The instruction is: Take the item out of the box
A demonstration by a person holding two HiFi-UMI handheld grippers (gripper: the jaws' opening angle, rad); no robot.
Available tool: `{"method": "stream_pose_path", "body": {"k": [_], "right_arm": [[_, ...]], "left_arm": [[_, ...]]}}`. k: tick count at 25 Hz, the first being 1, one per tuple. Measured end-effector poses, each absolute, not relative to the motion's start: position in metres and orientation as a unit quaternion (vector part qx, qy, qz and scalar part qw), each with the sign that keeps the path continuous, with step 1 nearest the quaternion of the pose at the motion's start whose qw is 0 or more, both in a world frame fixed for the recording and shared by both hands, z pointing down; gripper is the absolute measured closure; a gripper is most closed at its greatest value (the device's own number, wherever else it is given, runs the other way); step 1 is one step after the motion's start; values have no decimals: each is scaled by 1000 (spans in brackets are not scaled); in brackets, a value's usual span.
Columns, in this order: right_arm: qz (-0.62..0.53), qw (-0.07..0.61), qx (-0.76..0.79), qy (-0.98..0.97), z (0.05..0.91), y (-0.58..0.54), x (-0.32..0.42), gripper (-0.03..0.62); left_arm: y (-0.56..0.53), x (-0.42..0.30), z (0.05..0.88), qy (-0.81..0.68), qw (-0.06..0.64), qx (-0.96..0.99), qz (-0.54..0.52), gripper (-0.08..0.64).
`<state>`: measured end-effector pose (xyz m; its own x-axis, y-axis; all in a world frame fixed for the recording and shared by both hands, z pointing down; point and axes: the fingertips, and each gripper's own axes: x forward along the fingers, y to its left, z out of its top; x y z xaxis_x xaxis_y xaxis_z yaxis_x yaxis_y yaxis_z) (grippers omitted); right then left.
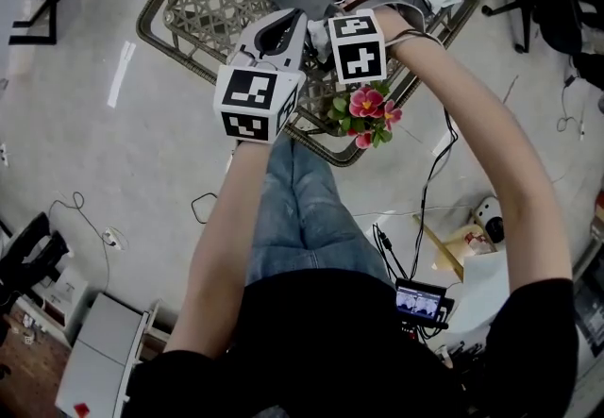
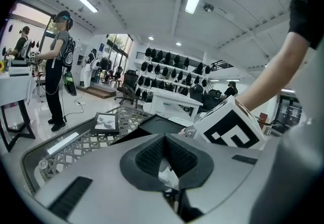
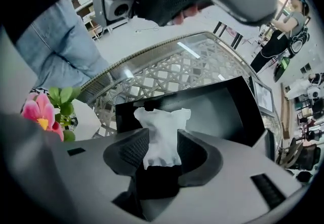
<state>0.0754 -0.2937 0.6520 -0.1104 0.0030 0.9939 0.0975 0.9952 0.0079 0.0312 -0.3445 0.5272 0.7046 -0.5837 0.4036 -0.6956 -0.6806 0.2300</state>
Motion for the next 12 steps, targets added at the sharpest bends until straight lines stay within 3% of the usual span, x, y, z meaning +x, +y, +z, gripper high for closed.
{"method": "stream_pose_path", "body": {"k": [12], "right_arm": [[-58, 698, -59, -711, 672, -294, 76, 453]], "left_arm": [[-341, 25, 536, -355, 195, 901, 155, 540]]}}
